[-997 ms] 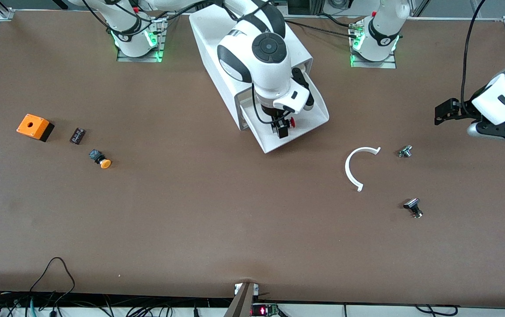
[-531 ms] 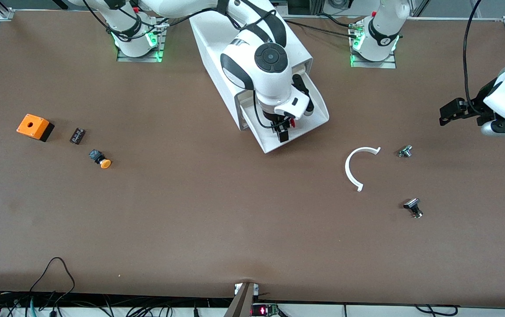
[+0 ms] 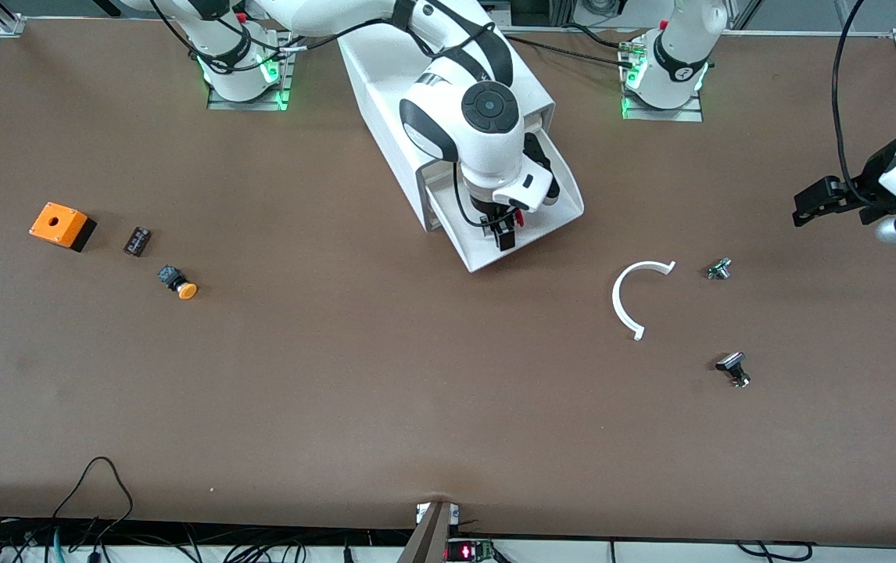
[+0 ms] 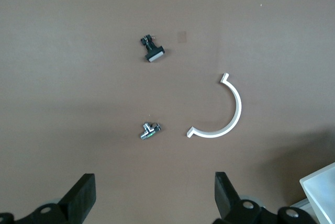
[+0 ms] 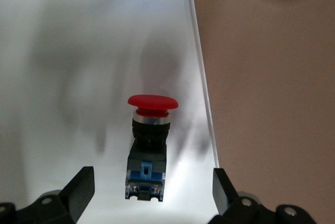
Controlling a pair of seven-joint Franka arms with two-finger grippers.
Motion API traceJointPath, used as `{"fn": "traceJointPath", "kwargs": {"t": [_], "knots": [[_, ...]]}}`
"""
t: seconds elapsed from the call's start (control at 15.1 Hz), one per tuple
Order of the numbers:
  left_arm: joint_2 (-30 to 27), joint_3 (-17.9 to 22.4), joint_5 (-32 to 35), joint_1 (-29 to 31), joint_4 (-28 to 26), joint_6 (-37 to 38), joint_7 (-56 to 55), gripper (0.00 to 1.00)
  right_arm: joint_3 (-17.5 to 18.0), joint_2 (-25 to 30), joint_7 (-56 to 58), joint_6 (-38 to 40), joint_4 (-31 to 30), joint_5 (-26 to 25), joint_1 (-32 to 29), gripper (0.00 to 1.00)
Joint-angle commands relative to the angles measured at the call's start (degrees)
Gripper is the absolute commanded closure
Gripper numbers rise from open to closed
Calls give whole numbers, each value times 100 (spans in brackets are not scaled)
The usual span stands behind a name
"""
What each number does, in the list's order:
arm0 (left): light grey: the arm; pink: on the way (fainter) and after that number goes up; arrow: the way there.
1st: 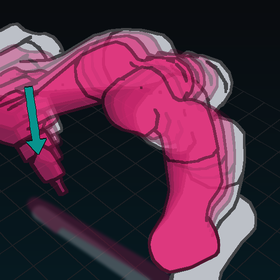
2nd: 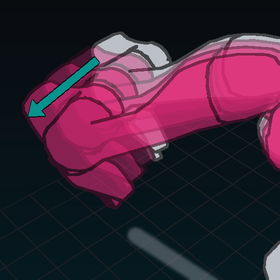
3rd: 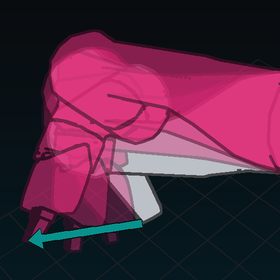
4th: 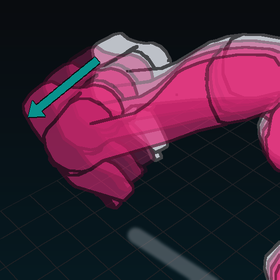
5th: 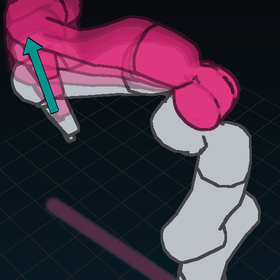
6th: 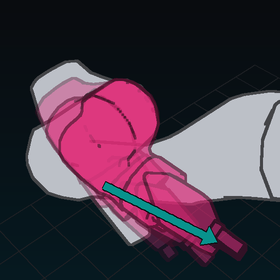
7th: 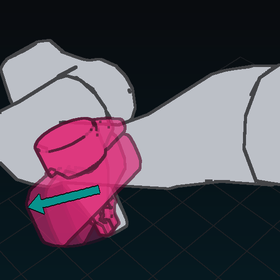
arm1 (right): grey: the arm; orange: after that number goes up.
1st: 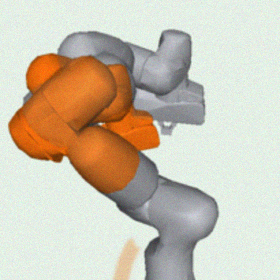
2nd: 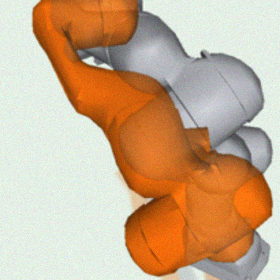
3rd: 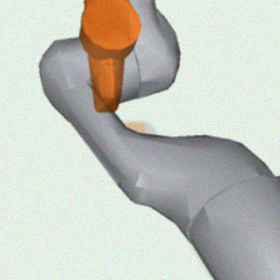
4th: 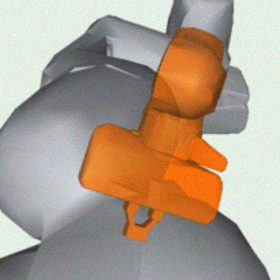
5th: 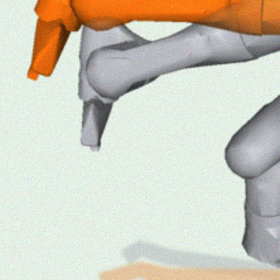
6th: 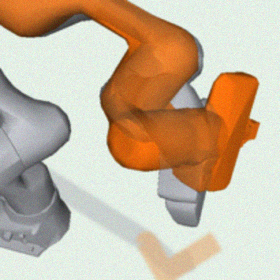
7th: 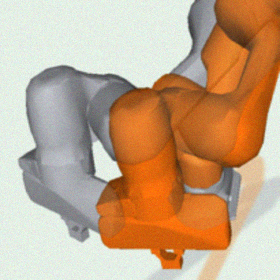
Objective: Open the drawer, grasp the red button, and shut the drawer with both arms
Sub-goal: 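Grasp the red mushroom button inside the drawer with the right gripper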
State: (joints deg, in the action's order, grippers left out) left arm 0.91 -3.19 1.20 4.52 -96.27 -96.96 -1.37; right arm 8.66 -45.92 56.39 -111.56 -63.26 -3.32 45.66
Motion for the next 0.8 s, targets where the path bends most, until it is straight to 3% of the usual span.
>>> {"fn": "traceJointPath", "kwargs": {"t": [0.0,0.27,0.33,0.6,0.73], "knots": [[164,-32,74,49,302,169,-57,0,-5,-137,-23,73,174,-90,40,0],[173,-67,109,40,293,178,22,0,-14,-207,-146,20,183,-90,109,0],[173,-67,109,41,302,169,22,0,-31,-207,-199,20,183,-125,145,5],[173,-67,109,41,302,160,22,0,-22,-233,-225,-15,183,-336,189,43],[182,-67,118,49,302,143,31,0,-22,-225,-225,-138,174,-345,180,54]]}}
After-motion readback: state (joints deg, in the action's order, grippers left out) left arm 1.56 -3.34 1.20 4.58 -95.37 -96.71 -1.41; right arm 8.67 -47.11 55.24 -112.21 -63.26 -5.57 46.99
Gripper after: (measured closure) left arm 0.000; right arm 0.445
